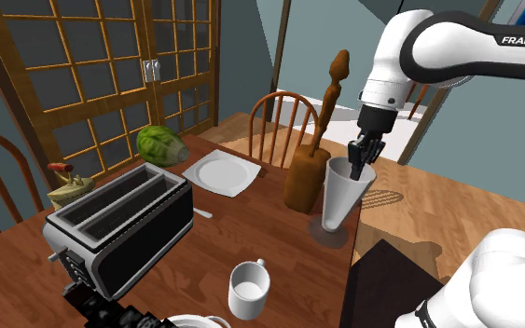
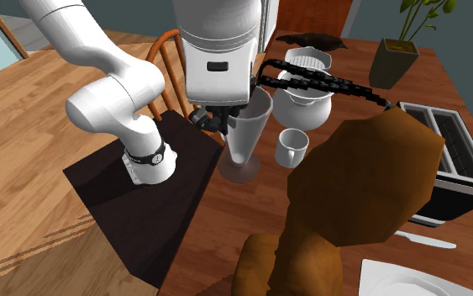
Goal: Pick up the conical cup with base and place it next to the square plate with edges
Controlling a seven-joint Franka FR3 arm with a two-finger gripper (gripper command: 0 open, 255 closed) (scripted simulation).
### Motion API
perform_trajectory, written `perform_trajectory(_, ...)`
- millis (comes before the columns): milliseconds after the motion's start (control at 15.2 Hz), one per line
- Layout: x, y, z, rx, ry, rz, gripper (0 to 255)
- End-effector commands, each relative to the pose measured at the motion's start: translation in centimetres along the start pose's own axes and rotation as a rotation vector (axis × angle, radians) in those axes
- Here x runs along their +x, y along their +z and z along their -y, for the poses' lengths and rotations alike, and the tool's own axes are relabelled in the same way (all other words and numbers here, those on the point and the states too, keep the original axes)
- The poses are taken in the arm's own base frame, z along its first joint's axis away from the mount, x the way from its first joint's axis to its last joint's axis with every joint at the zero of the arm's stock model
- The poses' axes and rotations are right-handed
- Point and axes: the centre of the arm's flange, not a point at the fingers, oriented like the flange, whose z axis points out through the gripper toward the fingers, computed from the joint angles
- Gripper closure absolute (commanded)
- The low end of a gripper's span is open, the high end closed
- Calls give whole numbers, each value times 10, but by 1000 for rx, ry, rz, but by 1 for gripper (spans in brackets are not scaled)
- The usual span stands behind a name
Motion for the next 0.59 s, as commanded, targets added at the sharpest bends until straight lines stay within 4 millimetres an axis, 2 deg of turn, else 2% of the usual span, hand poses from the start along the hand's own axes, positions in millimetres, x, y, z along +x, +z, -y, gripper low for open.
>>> perform_trajectory(0, -1, -10, 3, 0, 0, 0, 255)
perform_trajectory(528, -9, -51, 10, 0, 0, 0, 255)
